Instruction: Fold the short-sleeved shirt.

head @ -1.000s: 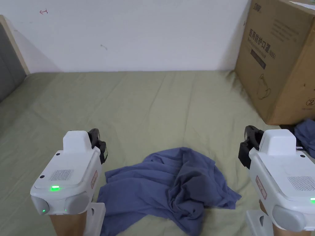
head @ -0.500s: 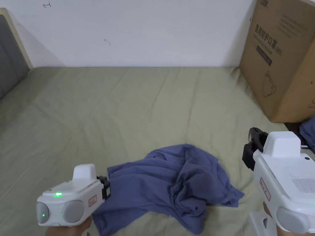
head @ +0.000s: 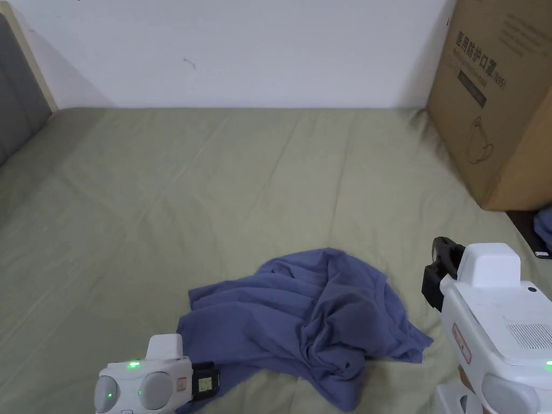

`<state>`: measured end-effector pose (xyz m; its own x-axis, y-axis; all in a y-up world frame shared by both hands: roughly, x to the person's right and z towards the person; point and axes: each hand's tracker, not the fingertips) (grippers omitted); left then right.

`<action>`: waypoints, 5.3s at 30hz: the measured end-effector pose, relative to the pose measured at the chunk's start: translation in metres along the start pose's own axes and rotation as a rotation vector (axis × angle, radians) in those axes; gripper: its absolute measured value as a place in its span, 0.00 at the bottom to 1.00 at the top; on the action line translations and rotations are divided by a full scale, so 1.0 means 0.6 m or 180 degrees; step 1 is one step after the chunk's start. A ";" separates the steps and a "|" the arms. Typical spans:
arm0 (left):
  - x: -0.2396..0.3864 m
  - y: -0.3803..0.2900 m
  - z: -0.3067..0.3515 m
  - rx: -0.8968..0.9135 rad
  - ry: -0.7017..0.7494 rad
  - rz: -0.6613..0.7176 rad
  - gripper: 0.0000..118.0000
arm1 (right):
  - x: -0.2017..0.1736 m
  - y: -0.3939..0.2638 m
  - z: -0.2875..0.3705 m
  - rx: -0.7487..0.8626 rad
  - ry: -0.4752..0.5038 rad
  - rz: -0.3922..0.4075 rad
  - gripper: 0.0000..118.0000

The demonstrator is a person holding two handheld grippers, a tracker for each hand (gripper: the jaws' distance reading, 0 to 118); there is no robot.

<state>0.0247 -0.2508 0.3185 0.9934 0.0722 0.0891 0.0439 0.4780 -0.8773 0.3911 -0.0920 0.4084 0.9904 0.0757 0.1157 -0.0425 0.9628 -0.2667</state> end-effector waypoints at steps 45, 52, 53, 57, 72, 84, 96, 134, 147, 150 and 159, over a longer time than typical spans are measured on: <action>-0.034 0.160 0.109 0.1008 -0.0731 0.0259 0.03 | 0.068 -0.028 -0.165 -0.1386 0.0323 -0.0359 0.05; -0.071 0.319 0.165 0.1494 -0.0449 0.0108 0.03 | 0.085 0.124 -0.184 -0.0912 0.0350 -0.0312 0.05; -0.076 0.340 0.173 0.1558 -0.0399 0.0099 0.03 | 0.084 0.145 -0.190 -0.0858 0.0341 -0.0310 0.05; -0.092 0.437 0.213 0.1800 -0.0236 0.0068 0.03 | 0.091 0.222 -0.235 -0.0635 0.0287 -0.0223 0.05; -0.079 0.698 0.319 0.2466 0.0263 -0.0221 0.03 | 0.089 0.419 -0.361 -0.0140 0.0024 0.0060 0.05; -0.109 0.693 0.188 0.2145 0.0354 -0.0067 0.03 | 0.075 0.294 -0.429 -0.0501 -0.0013 -0.0155 0.05; -0.167 0.403 0.074 0.1443 0.0225 0.0141 0.03 | 0.061 0.050 -0.348 -0.1105 0.0058 -0.0450 0.05; -0.204 -0.047 0.039 0.0070 0.0579 0.0430 0.13 | 0.014 -0.261 -0.023 -0.2457 -0.0330 -0.0565 0.07; -0.108 0.083 0.237 0.1543 0.0015 0.0251 0.78 | 0.041 -0.011 0.011 -0.0901 -0.0234 -0.0406 0.57; -0.079 0.111 0.269 0.1884 -0.0072 0.0165 0.78 | 0.039 0.032 0.018 -0.0562 -0.0252 -0.0324 0.57; -0.011 0.151 0.266 0.2433 -0.0075 -0.0020 0.11 | 0.027 0.064 0.010 -0.0255 -0.0408 -0.0205 0.12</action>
<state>0.0050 -0.0680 0.3137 0.9905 0.0819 0.1106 -0.0444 0.9507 -0.3070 0.4047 -0.0523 0.4062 0.9656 0.0519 0.2546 0.0363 0.9434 -0.3297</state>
